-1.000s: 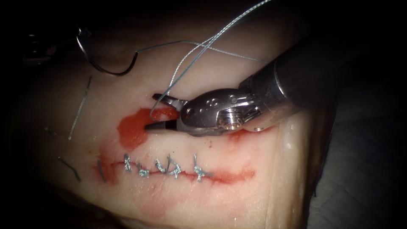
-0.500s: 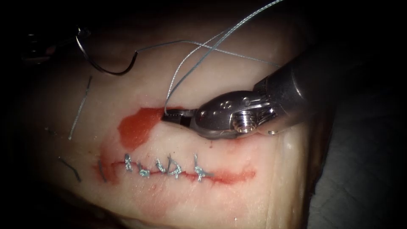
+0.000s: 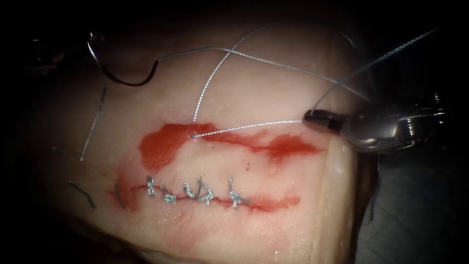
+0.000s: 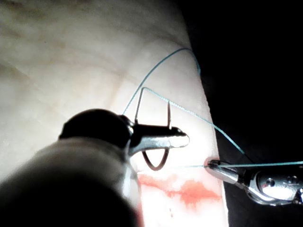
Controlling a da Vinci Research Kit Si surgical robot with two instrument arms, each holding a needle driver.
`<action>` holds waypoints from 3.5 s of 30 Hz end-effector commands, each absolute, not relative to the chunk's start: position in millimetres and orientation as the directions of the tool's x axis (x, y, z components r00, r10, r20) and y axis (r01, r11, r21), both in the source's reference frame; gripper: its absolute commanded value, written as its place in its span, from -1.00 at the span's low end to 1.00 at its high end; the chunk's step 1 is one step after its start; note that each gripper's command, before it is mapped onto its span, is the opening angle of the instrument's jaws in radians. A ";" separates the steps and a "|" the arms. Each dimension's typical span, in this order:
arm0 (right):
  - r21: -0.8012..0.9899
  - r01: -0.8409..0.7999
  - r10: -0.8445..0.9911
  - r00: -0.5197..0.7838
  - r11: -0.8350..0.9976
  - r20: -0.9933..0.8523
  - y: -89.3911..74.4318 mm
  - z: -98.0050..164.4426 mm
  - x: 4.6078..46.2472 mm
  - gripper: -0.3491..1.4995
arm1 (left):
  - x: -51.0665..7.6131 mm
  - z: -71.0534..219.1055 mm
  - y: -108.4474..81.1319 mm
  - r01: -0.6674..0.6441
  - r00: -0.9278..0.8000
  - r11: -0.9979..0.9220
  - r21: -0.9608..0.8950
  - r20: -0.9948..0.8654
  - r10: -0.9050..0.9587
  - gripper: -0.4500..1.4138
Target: Wound Closure
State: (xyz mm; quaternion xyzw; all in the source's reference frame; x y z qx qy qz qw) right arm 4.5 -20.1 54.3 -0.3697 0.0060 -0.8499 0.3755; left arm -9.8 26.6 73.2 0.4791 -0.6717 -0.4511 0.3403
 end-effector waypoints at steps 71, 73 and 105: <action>-0.446 0.381 -0.577 -0.382 -0.810 0.722 -24.6 52.7 24.9 0.40 | -10.4 73.7 26.8 -0.338 -0.309 0.137 0.931 0.027 -0.951 -1.00; -0.443 0.360 -0.566 -0.411 -0.821 0.715 -24.9 53.8 25.4 0.38 | -10.4 73.7 26.8 -0.338 -0.309 0.137 0.931 0.027 -0.951 -1.00; -0.492 0.410 -0.638 -0.427 -0.768 0.640 -22.9 57.2 22.5 -1.00 | -10.3 73.6 26.8 -0.338 -0.309 0.136 0.931 0.027 -0.951 -1.00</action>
